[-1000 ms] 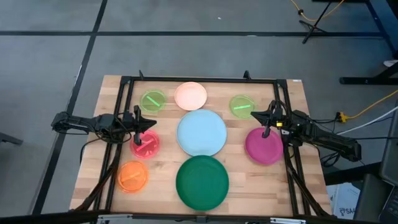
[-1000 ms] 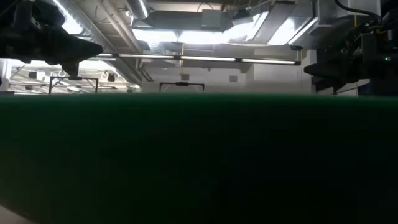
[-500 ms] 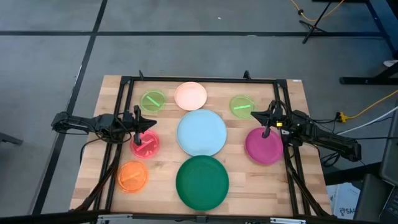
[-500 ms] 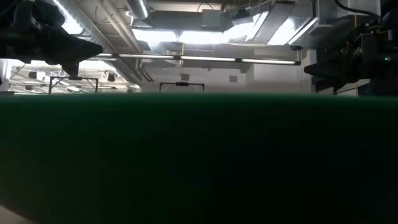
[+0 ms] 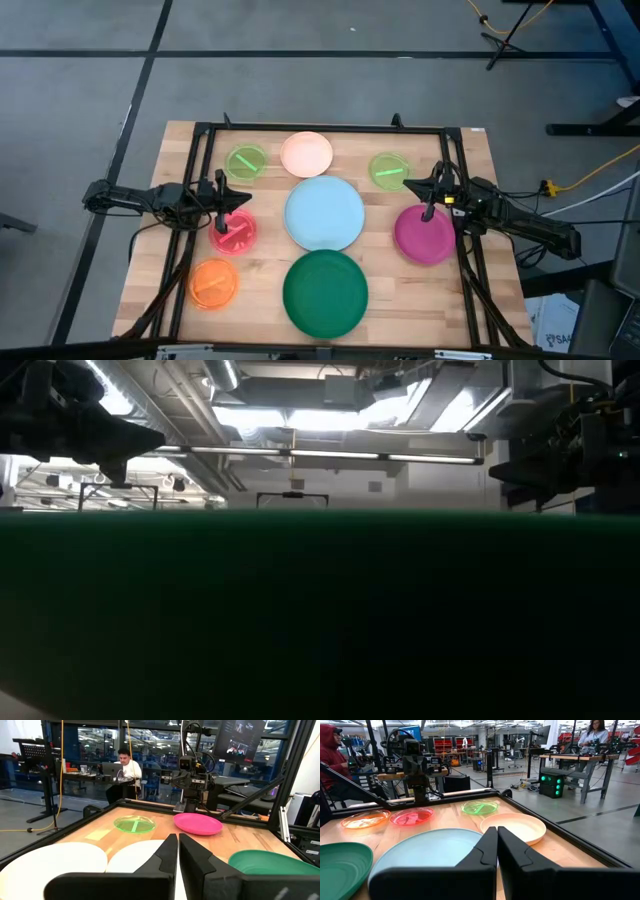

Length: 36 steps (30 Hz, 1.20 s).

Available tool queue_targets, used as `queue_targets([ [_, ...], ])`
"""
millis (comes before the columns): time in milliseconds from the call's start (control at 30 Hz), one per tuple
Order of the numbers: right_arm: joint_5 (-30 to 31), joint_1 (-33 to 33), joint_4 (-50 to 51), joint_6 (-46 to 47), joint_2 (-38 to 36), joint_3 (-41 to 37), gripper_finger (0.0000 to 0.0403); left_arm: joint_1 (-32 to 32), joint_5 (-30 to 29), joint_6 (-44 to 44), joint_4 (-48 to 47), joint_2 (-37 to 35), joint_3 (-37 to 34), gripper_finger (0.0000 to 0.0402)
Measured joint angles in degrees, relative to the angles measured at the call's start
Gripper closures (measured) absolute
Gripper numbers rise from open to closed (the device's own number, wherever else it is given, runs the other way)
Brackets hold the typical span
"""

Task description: Stack plastic plates

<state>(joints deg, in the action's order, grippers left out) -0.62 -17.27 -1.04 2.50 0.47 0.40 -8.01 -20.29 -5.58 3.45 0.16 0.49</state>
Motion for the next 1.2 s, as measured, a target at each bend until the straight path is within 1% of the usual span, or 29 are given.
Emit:
queue_targets([
  [700, 0.0, 0.0, -0.2, 0.2, 0.0, 0.0, 0.0397, 0.0, 0.0, 0.0, 0.6, 0.0, 0.0, 0.0392],
  [833, 0.0, 0.0, -0.3, 1.5, 0.0, 0.0, 0.0397, 0.0, -0.1, -2.2, 2.2, 0.0, 0.0, 0.0392],
  [967, 0.6, 0.0, -3.7, 2.4, 0.1, 0.0, 0.0397, 0.5, -1.3, 3.2, 6.5, 0.0, 0.0, 0.0392],
  [1067, 0.6, 0.0, -5.2, 4.5, 0.1, 0.0, 0.0398, 1.4, -1.2, 5.3, 9.9, 0.3, 0.0, 0.0392],
  [1200, 0.7, 0.0, -5.3, 6.3, 1.2, 0.0, 0.0398, 2.7, -1.2, 9.6, 15.0, 3.2, 0.0, 0.0393],
])
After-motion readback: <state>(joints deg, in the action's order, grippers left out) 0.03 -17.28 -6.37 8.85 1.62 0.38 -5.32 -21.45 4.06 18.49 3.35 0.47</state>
